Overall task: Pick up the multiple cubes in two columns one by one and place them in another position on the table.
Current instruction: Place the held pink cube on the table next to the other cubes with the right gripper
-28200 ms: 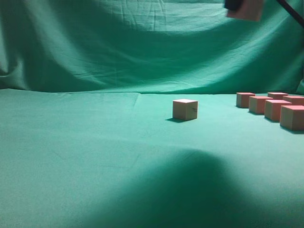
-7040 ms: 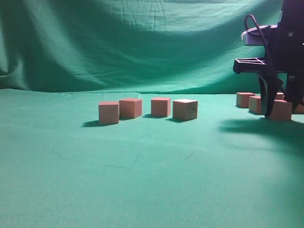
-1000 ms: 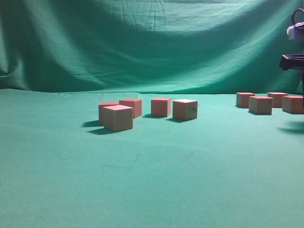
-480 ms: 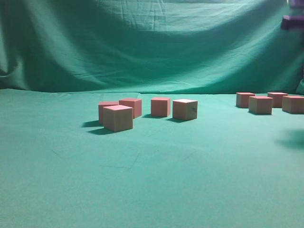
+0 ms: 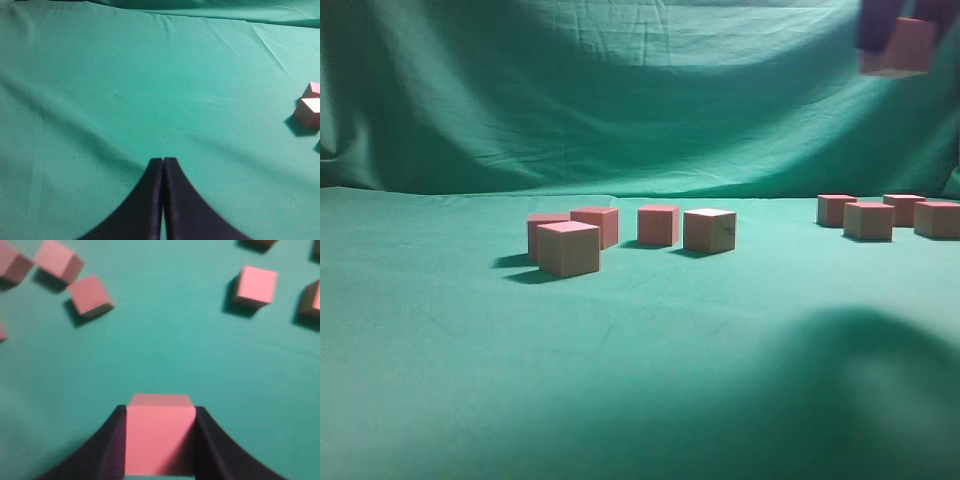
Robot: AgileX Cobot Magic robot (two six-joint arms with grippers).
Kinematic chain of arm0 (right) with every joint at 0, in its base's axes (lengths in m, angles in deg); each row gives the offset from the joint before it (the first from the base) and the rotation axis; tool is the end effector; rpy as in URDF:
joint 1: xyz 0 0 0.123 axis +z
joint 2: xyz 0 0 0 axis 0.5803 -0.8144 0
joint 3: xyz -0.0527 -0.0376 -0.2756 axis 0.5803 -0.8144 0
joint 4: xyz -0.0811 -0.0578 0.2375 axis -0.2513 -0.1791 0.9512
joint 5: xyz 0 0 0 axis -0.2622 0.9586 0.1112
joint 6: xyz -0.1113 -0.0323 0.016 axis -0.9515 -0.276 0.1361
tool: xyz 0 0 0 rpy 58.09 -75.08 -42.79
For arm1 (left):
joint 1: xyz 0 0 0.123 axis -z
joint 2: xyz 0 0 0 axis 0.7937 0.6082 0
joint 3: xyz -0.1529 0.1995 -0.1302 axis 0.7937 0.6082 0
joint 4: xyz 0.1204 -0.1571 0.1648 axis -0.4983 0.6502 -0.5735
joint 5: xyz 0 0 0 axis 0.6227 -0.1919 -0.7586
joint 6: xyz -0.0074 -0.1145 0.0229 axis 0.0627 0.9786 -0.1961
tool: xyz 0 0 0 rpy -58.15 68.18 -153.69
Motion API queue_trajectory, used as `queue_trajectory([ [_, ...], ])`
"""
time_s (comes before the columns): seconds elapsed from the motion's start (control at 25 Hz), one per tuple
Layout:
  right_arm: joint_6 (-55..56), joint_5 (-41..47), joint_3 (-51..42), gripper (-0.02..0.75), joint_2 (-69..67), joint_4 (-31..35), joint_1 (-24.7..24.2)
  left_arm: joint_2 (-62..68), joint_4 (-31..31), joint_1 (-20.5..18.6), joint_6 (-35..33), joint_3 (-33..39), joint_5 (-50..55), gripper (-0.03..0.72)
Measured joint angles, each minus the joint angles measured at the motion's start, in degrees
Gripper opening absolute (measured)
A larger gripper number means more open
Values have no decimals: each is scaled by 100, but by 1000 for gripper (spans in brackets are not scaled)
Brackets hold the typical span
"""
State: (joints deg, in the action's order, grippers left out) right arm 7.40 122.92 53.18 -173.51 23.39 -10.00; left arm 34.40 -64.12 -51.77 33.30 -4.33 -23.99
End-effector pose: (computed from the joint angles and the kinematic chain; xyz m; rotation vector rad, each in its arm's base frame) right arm 0.2949 0.1447 0.2603 -0.5712 2.7467 0.1646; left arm 0.0857 -0.0038 0.1703 -0.0503 1.8362 -0.0895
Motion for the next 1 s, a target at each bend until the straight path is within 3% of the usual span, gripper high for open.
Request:
queue_trajectory([
  [0.24,-460,-75,0,271,-10,49,1269,0,0,0,0,0,0,0],
  [0.44,-1123,-171,14,271,-375,49,1828,0,0,0,0,0,0,0],
  [0.68,-1724,-173,242,271,-1105,49,2193,0,0,0,0,0,0,0],
  [1.0,-1981,-201,991,271,-2041,38,2212,0,0,0,0,0,0,0],
])
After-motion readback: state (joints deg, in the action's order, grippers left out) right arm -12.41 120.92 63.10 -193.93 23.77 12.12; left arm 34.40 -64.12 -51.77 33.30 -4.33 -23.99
